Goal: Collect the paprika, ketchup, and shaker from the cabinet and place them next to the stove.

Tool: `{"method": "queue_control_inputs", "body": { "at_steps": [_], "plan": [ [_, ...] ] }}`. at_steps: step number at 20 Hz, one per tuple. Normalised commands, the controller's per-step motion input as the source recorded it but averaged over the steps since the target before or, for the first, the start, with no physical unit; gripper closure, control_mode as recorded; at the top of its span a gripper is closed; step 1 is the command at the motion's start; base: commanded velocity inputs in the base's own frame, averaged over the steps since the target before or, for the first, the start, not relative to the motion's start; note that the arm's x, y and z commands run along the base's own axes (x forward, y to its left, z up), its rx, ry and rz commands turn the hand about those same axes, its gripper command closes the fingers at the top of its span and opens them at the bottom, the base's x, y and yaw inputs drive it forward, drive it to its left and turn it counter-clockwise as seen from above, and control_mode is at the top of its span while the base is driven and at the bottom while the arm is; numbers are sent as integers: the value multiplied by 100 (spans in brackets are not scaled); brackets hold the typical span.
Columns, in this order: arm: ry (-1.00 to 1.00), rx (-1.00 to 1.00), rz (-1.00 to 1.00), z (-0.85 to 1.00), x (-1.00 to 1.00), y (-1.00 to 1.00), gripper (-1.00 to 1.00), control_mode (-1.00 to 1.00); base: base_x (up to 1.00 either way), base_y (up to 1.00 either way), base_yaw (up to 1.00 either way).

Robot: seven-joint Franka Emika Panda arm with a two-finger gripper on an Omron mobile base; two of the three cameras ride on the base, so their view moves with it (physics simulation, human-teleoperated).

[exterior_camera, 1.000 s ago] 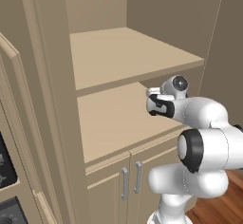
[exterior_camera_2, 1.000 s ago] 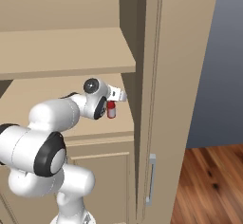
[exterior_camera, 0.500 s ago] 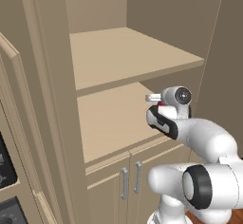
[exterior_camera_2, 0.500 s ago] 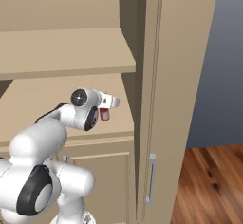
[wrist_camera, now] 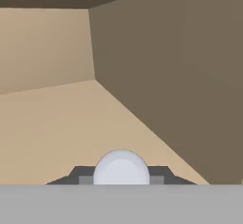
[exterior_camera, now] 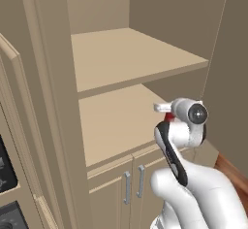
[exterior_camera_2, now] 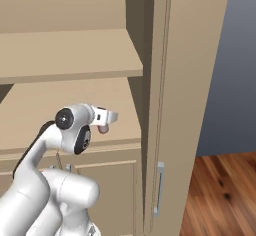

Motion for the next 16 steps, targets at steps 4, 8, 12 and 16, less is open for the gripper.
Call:
{"method": "queue_control_inputs", "body": {
  "at_steps": [4,8,12,16],
  "plan": [
    [0,0,-5,59,-85,0,100,-100,0,0,0],
    [3,0,-8,67,-83,0,100,-100,0,0,0],
    [6,0,-8,63,-83,0,100,-100,0,0,0],
    [6,0,-8,33,-82,0,100,-100,0,0,0]
  ]
}}
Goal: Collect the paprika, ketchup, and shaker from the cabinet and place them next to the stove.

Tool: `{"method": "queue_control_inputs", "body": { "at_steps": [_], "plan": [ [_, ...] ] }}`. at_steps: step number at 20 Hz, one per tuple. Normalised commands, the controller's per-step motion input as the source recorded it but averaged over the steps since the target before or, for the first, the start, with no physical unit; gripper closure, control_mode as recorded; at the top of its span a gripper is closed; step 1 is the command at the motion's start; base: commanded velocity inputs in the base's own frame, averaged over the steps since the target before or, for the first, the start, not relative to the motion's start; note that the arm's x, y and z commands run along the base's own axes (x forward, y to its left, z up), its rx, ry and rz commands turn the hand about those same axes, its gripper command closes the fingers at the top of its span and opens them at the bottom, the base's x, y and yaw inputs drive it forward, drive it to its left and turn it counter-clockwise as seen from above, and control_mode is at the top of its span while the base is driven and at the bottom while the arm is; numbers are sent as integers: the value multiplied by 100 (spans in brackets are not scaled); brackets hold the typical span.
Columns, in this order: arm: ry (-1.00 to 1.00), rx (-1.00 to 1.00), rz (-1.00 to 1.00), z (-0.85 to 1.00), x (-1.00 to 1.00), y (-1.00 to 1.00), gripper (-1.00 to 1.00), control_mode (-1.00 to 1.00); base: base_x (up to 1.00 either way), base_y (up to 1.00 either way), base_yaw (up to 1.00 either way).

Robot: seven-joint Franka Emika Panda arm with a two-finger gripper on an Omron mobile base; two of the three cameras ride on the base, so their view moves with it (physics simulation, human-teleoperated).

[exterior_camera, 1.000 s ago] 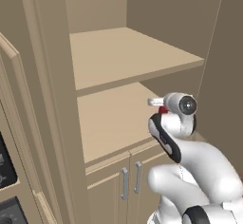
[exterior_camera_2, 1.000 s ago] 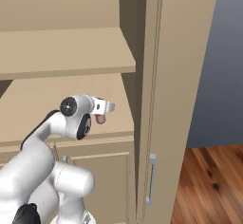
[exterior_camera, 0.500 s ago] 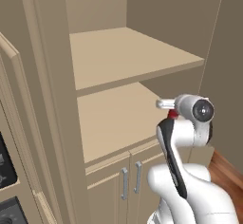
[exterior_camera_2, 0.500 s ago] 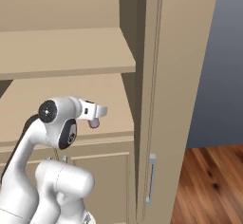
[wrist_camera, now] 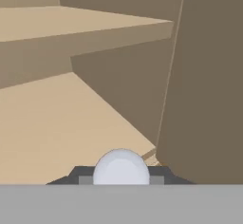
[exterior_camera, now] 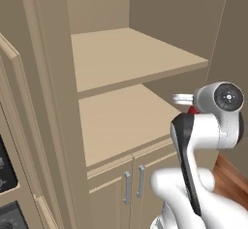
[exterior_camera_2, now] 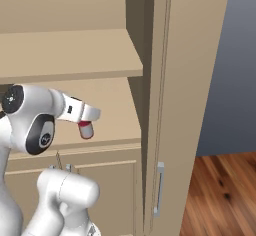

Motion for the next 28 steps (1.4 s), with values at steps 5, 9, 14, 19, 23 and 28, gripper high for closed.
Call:
{"method": "queue_control_inputs", "body": {
  "at_steps": [5,9,14,19,23,28],
  "plan": [
    [0,0,-8,1,-89,2,100,-100,0,0,0],
    [1,0,-2,-12,-63,14,100,-100,0,0,0],
    [1,-1,0,-5,-54,24,100,-100,0,0,0],
    [-4,0,-3,0,-61,3,100,100,-18,1,-2],
    [0,0,0,0,0,0,100,100,-84,4,-14],
    [0,0,0,0,0,0,100,100,-74,0,-33]
  ]
}}
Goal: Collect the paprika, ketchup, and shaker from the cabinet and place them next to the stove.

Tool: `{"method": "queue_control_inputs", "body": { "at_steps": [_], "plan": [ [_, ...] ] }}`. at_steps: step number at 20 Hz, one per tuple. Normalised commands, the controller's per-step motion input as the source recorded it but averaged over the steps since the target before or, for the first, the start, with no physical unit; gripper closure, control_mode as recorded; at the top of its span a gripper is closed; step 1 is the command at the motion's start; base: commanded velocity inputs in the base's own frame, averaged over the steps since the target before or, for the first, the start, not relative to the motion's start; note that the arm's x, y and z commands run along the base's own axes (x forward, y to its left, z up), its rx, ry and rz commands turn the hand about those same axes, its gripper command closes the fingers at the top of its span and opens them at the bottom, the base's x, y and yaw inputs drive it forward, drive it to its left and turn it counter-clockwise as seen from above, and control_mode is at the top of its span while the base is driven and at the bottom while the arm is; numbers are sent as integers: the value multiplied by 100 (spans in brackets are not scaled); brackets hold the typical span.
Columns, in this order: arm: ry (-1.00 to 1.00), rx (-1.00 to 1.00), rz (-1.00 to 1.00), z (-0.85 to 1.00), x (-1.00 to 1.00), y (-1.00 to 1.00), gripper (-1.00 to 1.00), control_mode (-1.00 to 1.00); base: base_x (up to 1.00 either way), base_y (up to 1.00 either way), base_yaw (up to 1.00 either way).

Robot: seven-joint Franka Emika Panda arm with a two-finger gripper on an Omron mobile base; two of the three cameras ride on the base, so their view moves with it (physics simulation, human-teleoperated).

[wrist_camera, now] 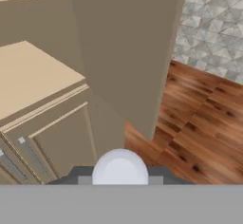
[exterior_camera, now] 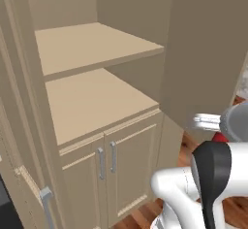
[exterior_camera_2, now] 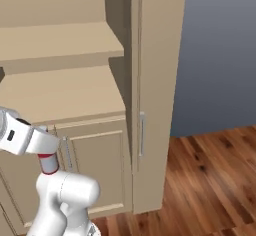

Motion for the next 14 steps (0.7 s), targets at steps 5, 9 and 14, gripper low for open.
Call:
{"method": "queue_control_inputs", "body": {
  "at_steps": [5,9,14],
  "plan": [
    [0,0,0,0,0,0,100,100,-51,-6,-48],
    [0,0,0,0,0,0,100,100,-34,-30,-51],
    [0,0,0,0,0,0,100,100,-13,-71,-38]
  ]
}}
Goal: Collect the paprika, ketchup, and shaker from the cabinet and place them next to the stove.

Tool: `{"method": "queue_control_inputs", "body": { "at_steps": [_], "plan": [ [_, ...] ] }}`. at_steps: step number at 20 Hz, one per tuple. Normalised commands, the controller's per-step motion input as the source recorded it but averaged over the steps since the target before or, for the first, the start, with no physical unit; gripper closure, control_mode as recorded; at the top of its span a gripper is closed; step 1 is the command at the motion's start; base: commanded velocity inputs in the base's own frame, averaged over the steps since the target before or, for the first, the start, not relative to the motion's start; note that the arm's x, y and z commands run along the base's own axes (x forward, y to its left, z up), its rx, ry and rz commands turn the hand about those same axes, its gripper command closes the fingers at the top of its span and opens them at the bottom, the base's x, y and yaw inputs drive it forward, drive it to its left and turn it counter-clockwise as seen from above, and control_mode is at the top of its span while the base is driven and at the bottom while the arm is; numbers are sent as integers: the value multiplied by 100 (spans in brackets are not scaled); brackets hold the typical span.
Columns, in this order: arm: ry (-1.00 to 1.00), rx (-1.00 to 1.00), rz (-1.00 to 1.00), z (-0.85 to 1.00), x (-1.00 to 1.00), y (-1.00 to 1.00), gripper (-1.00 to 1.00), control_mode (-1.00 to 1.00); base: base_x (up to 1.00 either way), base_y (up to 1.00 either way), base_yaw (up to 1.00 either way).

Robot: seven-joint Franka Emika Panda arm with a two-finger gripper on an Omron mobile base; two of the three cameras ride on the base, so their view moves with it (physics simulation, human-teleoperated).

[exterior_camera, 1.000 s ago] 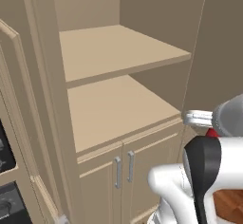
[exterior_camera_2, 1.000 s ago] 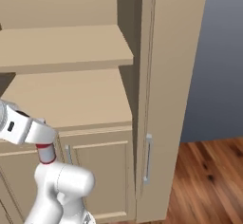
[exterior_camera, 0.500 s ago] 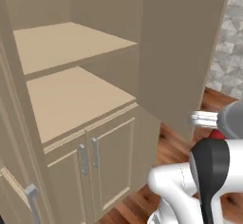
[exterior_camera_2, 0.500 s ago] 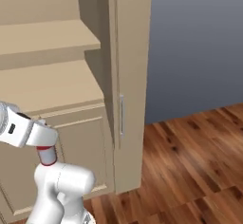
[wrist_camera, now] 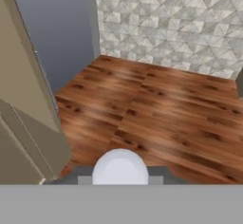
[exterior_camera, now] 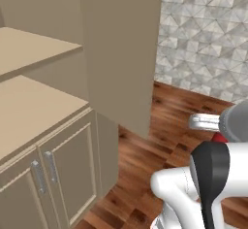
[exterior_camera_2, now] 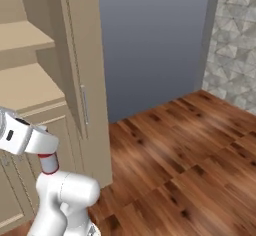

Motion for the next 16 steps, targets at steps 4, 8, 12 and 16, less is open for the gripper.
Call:
{"method": "queue_control_inputs", "body": {
  "at_steps": [4,8,12,16],
  "plan": [
    [0,0,0,0,0,0,100,100,-1,-86,-25],
    [0,0,0,0,0,0,100,100,0,-68,-24],
    [0,0,0,0,0,0,100,100,2,-52,-25],
    [0,0,0,0,0,0,100,100,10,-56,-24]
  ]
}}
